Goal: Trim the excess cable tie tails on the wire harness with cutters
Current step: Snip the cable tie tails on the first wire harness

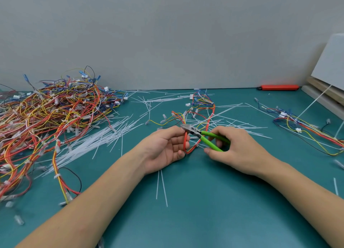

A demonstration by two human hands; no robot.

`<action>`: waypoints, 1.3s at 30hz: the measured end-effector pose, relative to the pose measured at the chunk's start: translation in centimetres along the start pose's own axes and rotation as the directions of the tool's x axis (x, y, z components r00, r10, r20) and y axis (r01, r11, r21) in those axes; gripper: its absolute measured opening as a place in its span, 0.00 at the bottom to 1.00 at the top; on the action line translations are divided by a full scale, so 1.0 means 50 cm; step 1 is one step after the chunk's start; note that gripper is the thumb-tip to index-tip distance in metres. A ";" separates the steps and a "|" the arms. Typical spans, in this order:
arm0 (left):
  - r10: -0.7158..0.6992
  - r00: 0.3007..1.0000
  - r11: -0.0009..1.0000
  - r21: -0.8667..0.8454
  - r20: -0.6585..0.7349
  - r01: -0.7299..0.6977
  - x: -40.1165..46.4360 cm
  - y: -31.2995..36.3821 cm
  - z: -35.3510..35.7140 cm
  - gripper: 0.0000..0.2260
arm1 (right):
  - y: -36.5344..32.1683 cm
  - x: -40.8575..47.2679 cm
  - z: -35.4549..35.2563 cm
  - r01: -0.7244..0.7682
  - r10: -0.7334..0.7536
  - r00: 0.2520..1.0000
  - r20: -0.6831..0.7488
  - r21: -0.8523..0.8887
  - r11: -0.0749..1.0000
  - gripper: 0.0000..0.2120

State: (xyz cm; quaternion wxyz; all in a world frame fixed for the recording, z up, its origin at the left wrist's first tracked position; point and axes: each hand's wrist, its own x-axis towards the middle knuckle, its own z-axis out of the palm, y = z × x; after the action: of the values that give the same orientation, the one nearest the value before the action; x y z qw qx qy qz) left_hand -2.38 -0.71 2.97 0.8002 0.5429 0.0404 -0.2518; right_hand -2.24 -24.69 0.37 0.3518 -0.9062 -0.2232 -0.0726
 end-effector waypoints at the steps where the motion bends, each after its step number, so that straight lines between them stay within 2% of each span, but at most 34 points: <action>1: 0.003 1.000 1.000 0.003 0.001 -0.003 0.000 0.000 0.000 0.12 | -0.001 -0.002 0.003 -0.002 0.002 1.000 0.005 -0.010 1.000 0.15; 4: 0.011 1.000 1.000 0.006 0.008 -0.011 0.001 -0.002 0.000 0.17 | -0.006 -0.004 0.005 0.021 -0.020 1.000 0.013 -0.049 0.999 0.26; 7: 0.013 1.000 1.000 0.004 0.007 -0.013 0.000 -0.002 0.001 0.17 | -0.006 -0.005 0.003 0.017 -0.017 1.000 0.011 -0.060 0.998 0.27; 9: 0.009 1.000 1.000 -0.002 -0.002 -0.009 0.000 -0.001 0.001 0.14 | -0.006 -0.004 0.002 0.012 -0.012 1.000 -0.002 -0.061 0.998 0.23; 12: -0.002 1.000 1.000 -0.011 -0.010 0.002 0.000 0.001 0.000 0.07 | -0.008 0.001 -0.003 0.018 -0.018 1.000 -0.008 -0.032 0.999 0.09; 16: -0.003 1.000 1.000 -0.007 -0.004 0.003 0.002 -0.001 -0.001 0.06 | -0.002 0.003 -0.006 0.015 -0.015 1.000 0.015 0.000 1.000 0.07; 18: -0.002 1.000 1.000 0.005 -0.001 0.002 0.002 -0.002 0.000 0.07 | 0.001 0.001 -0.002 0.008 -0.008 1.000 -0.002 -0.012 1.000 0.11; 21: 0.003 1.000 1.000 0.012 -0.002 -0.003 0.002 -0.001 0.001 0.08 | -0.004 -0.002 0.003 0.037 -0.037 0.999 0.011 -0.063 0.997 0.24; 23: 0.004 1.000 1.000 0.009 -0.003 -0.004 0.003 -0.001 0.000 0.08 | -0.006 -0.003 0.004 0.040 -0.040 0.999 0.009 -0.069 0.997 0.26; 28: 0.007 1.000 1.000 0.000 0.006 -0.007 0.005 -0.003 -0.003 0.07 | -0.003 0.003 -0.004 -0.005 0.004 1.000 -0.009 -0.018 1.000 0.08; 32: 0.014 1.000 1.000 -0.005 0.013 -0.014 0.006 -0.003 -0.003 0.11 | -0.002 0.003 -0.004 -0.010 0.010 1.000 0.018 0.010 1.000 0.08; 33: 0.013 1.000 1.000 -0.005 0.011 -0.013 0.005 -0.003 -0.003 0.09 | -0.002 0.001 -0.003 -0.011 0.011 1.000 0.021 0.007 1.000 0.09; 37: 0.009 1.000 1.000 0.004 0.006 -0.009 0.006 -0.004 -0.003 0.05 | -0.007 -0.002 0.000 0.020 -0.018 0.999 0.026 -0.067 0.998 0.25; 39: 0.008 1.000 1.000 0.004 0.002 -0.008 0.006 -0.004 -0.002 0.05 | -0.008 -0.003 -0.001 0.018 -0.017 1.000 0.027 -0.065 0.998 0.27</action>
State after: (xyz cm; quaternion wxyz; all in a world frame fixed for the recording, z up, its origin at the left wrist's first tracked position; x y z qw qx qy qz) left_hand -2.20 -0.77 2.66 0.8002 0.5442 0.0370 -0.2495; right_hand -2.55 -24.52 0.59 0.3186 -0.9160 -0.2332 -0.0711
